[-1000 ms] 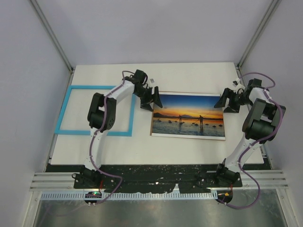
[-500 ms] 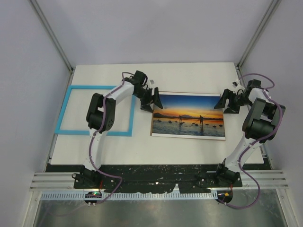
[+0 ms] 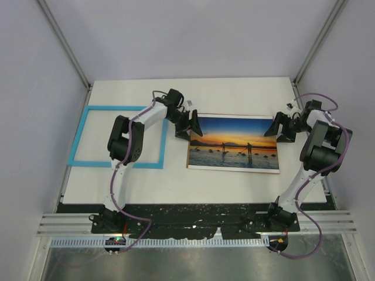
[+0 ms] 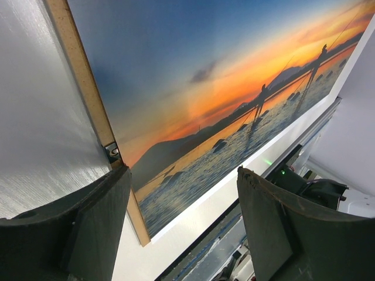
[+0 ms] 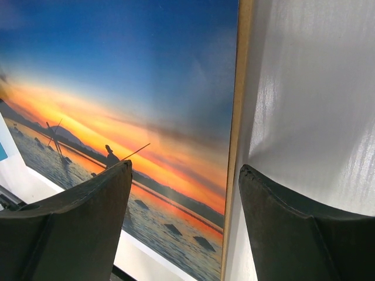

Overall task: Take the photo out of the frame
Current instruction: Pick up the photo frame from the center of the board.

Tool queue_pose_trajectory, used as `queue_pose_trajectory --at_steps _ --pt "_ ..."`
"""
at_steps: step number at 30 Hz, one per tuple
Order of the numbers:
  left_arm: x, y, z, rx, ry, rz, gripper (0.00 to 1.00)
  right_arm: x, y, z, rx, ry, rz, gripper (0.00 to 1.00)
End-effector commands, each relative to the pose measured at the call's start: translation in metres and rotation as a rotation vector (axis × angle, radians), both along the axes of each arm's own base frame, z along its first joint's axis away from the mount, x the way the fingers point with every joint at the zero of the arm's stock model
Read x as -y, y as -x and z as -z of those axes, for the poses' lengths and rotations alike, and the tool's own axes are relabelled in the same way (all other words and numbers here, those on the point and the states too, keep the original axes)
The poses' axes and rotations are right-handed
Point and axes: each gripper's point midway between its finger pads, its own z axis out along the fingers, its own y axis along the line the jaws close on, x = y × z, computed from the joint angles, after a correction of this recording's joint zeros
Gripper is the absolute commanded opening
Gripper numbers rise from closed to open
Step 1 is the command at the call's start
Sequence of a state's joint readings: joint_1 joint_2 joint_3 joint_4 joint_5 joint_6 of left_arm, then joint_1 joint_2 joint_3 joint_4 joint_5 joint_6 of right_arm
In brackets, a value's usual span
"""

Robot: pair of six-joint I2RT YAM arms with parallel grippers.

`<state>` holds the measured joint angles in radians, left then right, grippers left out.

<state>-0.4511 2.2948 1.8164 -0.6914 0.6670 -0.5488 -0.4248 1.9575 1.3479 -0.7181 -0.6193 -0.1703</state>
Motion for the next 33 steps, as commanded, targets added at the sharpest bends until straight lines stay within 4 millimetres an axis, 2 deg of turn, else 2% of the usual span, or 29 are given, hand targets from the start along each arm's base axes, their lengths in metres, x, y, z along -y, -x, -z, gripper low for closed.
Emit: queue_pose_trajectory --at_steps 1,7,13,33 --pt "0.009 0.000 -0.025 0.047 0.044 0.010 0.77 -0.002 -0.003 0.003 0.011 -0.014 -0.011 0.78" --pt "0.010 -0.001 -0.029 0.062 0.043 0.017 0.77 -0.001 -0.003 0.002 0.011 -0.008 -0.011 0.78" --pt "0.001 0.000 -0.035 0.088 0.012 0.008 0.77 -0.002 -0.003 0.002 0.011 -0.010 -0.012 0.78" --pt "0.003 0.007 -0.016 0.056 -0.024 0.009 0.77 -0.007 -0.001 0.003 0.007 -0.045 -0.019 0.78"
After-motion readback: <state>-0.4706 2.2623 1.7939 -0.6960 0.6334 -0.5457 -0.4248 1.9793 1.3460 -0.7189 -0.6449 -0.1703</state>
